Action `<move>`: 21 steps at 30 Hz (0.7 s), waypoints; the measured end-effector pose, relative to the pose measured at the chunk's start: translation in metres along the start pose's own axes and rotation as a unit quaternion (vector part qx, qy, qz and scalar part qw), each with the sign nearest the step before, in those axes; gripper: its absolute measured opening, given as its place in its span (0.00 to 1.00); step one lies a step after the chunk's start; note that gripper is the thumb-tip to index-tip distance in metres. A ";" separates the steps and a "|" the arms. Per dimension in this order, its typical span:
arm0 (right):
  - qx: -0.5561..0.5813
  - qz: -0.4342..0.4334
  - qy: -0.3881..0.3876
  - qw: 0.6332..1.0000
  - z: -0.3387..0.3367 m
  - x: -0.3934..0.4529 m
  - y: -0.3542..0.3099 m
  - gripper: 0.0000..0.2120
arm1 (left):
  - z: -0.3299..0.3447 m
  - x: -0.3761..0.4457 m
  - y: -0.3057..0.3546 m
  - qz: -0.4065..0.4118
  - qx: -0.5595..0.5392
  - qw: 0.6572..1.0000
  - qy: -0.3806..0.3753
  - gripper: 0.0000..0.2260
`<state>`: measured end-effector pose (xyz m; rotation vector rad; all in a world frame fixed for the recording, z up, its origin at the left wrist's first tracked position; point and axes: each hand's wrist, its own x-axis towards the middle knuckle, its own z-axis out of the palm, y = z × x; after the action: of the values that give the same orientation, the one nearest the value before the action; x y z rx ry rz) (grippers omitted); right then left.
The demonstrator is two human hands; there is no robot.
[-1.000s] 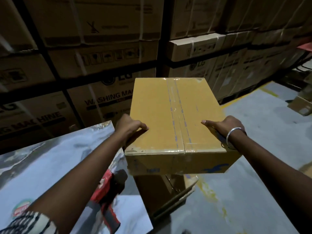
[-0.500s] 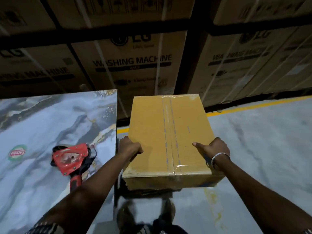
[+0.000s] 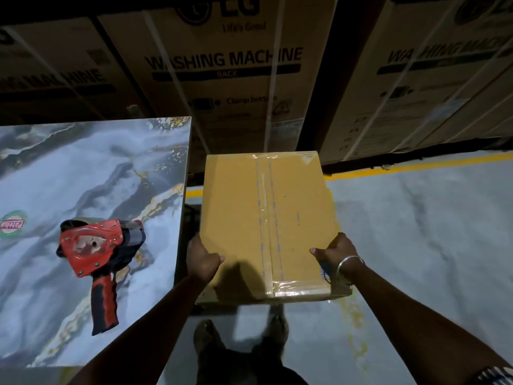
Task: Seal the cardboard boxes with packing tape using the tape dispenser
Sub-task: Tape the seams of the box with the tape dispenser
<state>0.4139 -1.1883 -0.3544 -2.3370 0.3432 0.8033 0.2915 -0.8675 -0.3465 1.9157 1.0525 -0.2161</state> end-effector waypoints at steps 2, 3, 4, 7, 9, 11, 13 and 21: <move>-0.010 0.012 -0.013 1.000 0.004 0.004 0.000 0.21 | 0.006 0.006 -0.010 -0.002 0.014 1.000 0.003 0.34; -0.016 0.022 -0.019 0.999 0.008 0.008 0.002 0.22 | 0.010 0.009 -0.016 -0.002 0.016 1.000 0.001 0.35; -0.017 0.030 -0.021 0.999 0.012 0.012 0.004 0.24 | 0.014 0.013 -0.021 0.000 0.018 1.000 0.001 0.36; -0.005 0.048 -0.023 0.999 0.020 0.017 0.010 0.31 | 0.018 0.010 -0.021 0.011 -0.007 1.000 -0.008 0.34; -0.015 0.049 -0.033 0.998 0.024 0.015 0.015 0.32 | 0.020 0.012 -0.029 0.007 -0.024 1.000 -0.013 0.31; -0.018 0.041 -0.039 0.998 0.027 0.011 0.019 0.34 | 0.023 0.019 -0.048 0.008 -0.013 1.000 -0.017 0.36; -0.010 0.025 -0.034 0.999 0.030 0.010 0.020 0.34 | 0.026 0.031 -0.074 0.007 -0.011 1.000 -0.020 0.40; -0.015 0.029 -0.026 0.999 0.040 0.012 0.011 0.30 | 0.021 0.009 -0.051 -0.027 0.057 0.998 -0.030 0.42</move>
<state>0.4002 -1.1714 -0.3922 -2.3380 0.3813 0.9005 0.2645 -0.8676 -0.3951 1.9707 1.0724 -0.3699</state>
